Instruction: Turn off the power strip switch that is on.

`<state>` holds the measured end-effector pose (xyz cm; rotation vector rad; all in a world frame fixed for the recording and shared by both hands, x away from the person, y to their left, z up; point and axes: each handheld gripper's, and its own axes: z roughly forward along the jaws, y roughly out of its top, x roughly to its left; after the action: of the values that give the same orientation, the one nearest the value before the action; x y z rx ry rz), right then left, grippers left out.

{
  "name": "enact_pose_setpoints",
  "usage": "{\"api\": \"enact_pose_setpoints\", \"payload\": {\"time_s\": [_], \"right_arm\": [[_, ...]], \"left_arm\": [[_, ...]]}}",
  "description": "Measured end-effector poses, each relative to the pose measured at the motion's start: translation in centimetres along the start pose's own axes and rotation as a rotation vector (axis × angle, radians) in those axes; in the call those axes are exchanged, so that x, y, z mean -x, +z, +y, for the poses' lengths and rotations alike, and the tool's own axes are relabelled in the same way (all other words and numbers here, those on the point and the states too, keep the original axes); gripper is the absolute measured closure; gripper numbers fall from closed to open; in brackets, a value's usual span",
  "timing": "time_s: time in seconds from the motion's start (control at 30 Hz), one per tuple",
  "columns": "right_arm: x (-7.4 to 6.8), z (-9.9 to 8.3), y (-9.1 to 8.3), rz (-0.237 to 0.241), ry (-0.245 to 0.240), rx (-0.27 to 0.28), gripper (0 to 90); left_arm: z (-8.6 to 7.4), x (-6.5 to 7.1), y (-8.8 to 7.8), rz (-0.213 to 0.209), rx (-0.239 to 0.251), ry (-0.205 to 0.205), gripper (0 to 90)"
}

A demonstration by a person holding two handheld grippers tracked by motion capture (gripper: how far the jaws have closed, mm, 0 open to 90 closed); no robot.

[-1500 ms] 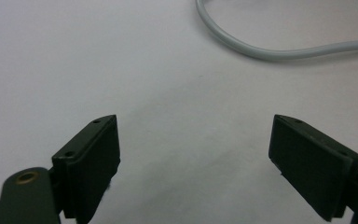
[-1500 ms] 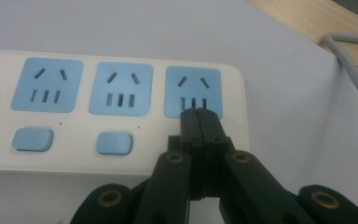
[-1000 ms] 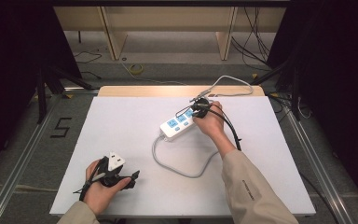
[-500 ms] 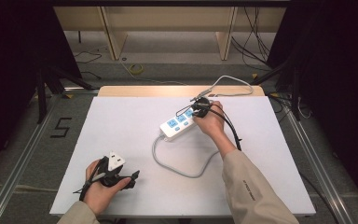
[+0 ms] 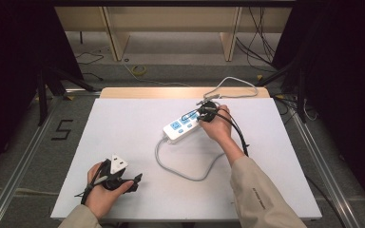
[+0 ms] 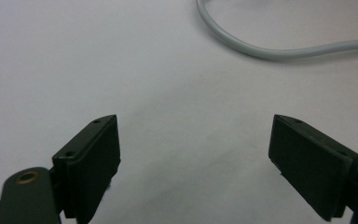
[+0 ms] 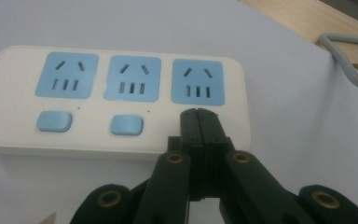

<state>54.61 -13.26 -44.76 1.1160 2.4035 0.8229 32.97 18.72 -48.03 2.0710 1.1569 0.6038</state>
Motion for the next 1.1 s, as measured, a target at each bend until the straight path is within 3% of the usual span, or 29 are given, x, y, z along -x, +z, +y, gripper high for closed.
{"api": "enact_pose_setpoints", "payload": {"time_s": [1.1], "right_arm": [[0.1,-2.8,-3.8,0.036,0.024,0.026,90.0]], "left_arm": [[-0.1,0.0,0.0,0.005,-0.007,0.001,16.4]]}}
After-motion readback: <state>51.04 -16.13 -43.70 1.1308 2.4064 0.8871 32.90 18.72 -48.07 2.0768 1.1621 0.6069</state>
